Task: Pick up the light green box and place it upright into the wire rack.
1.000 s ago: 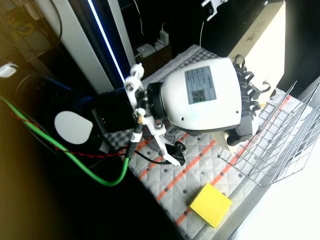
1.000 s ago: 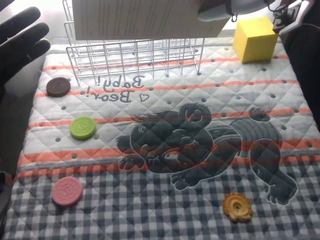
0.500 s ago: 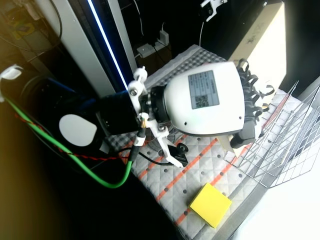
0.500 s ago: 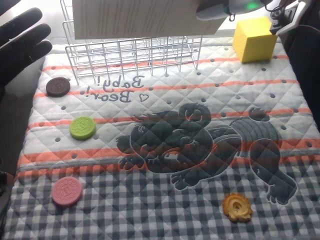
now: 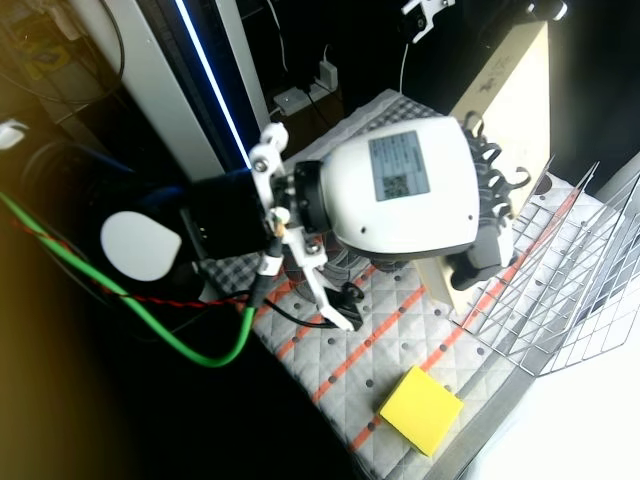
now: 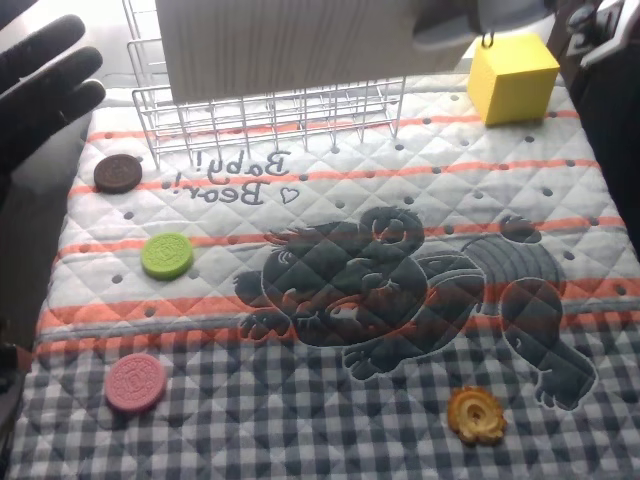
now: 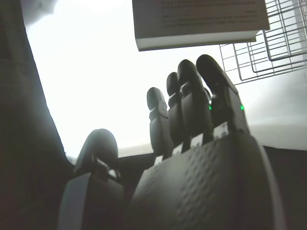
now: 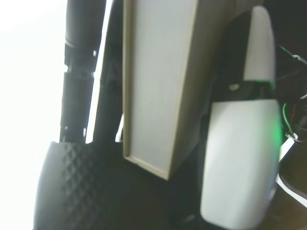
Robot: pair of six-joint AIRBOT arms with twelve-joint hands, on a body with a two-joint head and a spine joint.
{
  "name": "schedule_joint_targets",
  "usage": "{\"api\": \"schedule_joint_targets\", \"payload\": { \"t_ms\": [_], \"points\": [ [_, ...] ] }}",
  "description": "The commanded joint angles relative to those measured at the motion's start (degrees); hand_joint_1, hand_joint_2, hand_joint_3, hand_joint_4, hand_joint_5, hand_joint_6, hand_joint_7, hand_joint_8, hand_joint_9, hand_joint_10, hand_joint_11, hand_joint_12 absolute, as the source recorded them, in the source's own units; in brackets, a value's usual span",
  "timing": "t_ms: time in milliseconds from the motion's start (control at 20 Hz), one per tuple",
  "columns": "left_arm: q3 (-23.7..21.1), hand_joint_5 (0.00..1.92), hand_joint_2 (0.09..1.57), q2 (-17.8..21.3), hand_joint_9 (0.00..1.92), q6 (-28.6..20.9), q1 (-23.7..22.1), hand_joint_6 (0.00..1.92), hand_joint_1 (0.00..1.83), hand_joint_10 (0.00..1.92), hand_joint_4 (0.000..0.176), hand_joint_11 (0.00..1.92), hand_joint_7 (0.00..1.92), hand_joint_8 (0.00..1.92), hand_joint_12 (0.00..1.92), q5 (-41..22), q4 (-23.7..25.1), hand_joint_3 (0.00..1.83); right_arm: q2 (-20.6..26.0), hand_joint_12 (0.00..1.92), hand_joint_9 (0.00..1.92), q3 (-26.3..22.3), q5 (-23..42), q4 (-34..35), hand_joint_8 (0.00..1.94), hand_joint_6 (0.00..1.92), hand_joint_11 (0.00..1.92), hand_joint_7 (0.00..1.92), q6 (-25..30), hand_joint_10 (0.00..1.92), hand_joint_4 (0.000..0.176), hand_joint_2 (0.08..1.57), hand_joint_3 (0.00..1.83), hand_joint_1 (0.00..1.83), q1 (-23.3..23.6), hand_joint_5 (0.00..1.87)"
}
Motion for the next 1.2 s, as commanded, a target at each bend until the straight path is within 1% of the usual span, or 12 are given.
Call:
{"api": "schedule_joint_targets", "payload": {
  "t_ms": [0,100,150,200,300,350,450,600,700,750,850,1150],
  "points": [
    [0.3,0.45,1.16,-0.1,0.39,-0.4,-0.7,0.0,0.36,0.0,0.118,0.0,0.38,0.0,0.8,-7.2,-0.3,0.0,0.7,0.7,1.63,-0.4,7.5,3.0,0.0,1.1,1.32,1.42,0.1,0.0,0.0,1.16,0.0,1.14,1.5,0.89],
    [0.3,0.46,1.16,-0.1,0.39,-0.4,-0.7,0.0,0.38,0.0,0.119,0.0,0.37,0.0,0.77,-7.2,-0.3,0.0,1.1,0.76,1.64,-0.9,7.8,1.9,0.0,1.08,1.28,1.42,0.1,0.0,0.0,1.15,0.0,1.14,3.0,0.91],
    [0.3,0.45,1.16,-0.2,0.38,-0.4,-0.7,0.0,0.36,0.0,0.125,0.0,0.37,0.0,0.77,-7.1,-0.3,0.0,1.1,0.71,1.63,-0.9,7.8,1.6,0.71,0.97,1.28,1.13,0.1,0.0,0.0,1.11,0.0,1.24,3.5,0.97],
    [0.3,0.45,1.16,-0.2,0.38,-0.4,-0.7,0.0,0.35,0.0,0.13,0.0,0.37,0.0,0.77,-7.1,-0.3,0.0,1.2,0.76,1.61,-1.0,7.8,1.4,0.92,1.0,1.28,1.03,0.1,0.0,0.0,1.12,0.0,1.26,3.8,0.94],
    [0.3,0.44,1.16,-0.2,0.37,-0.4,-0.7,0.0,0.34,0.0,0.127,0.0,0.37,0.0,0.73,-7.1,-0.3,0.0,1.5,0.78,1.6,-1.1,8.0,1.4,1.01,1.05,1.3,0.98,0.1,0.01,0.0,1.13,0.0,1.25,4.3,0.91],
    [0.3,0.44,1.16,-0.2,0.38,-0.4,-0.7,0.0,0.33,0.0,0.132,0.0,0.37,0.0,0.73,-7.1,-0.3,0.0,1.6,0.78,1.6,-1.2,8.0,1.4,0.92,1.1,1.31,1.09,0.1,0.01,0.0,1.13,0.0,1.26,4.5,0.81],
    [0.4,0.45,1.16,-0.2,0.38,-0.4,-0.7,0.0,0.34,0.0,0.119,0.0,0.37,0.0,0.72,-7.0,-0.3,0.0,1.7,0.72,1.6,-1.2,8.2,1.4,0.92,1.14,1.33,1.11,0.1,0.0,0.0,1.14,0.0,1.26,4.8,0.76],
    [0.5,0.44,1.16,-0.4,0.38,-0.4,-0.9,0.0,0.31,0.0,0.128,0.0,0.38,0.0,0.68,-6.8,-0.3,0.0,1.1,0.68,1.61,-0.6,8.1,1.4,0.73,0.94,1.35,1.23,0.1,0.01,0.0,1.08,0.0,1.28,5.2,0.9],
    [0.6,0.43,1.16,-0.5,0.38,-0.4,-1.0,0.0,0.32,0.0,0.136,0.0,0.38,0.0,0.73,-6.8,-0.2,0.0,0.5,0.66,1.62,0.1,8.0,1.4,0.71,0.84,1.35,1.25,0.1,0.01,0.0,1.07,0.0,1.29,5.2,0.96],
    [0.6,0.43,1.16,-0.5,0.38,-0.4,-1.0,0.0,0.33,0.0,0.138,0.0,0.37,0.0,0.74,-6.8,-0.2,0.0,0.3,0.65,1.62,0.5,7.8,1.4,0.38,0.94,1.37,1.29,0.1,0.01,0.0,1.11,0.0,1.19,5.2,0.98],
    [0.6,0.42,1.17,-0.5,0.39,-0.4,-1.0,0.0,0.31,0.0,0.143,0.0,0.38,0.0,0.73,-6.9,-0.1,0.0,-0.5,0.64,1.64,1.3,7.4,1.7,0.1,1.06,1.39,1.4,0.1,0.01,0.0,1.15,0.0,1.15,5.1,0.92],
    [0.7,0.44,1.17,-0.5,0.38,-0.4,-1.1,0.0,0.32,0.0,0.124,0.0,0.38,0.0,0.78,-7.4,0.1,0.0,-3.3,0.64,1.64,3.7,6.9,3.9,0.02,0.95,1.36,1.49,0.1,0.0,0.0,1.11,0.0,1.16,1.9,0.99]
  ]
}}
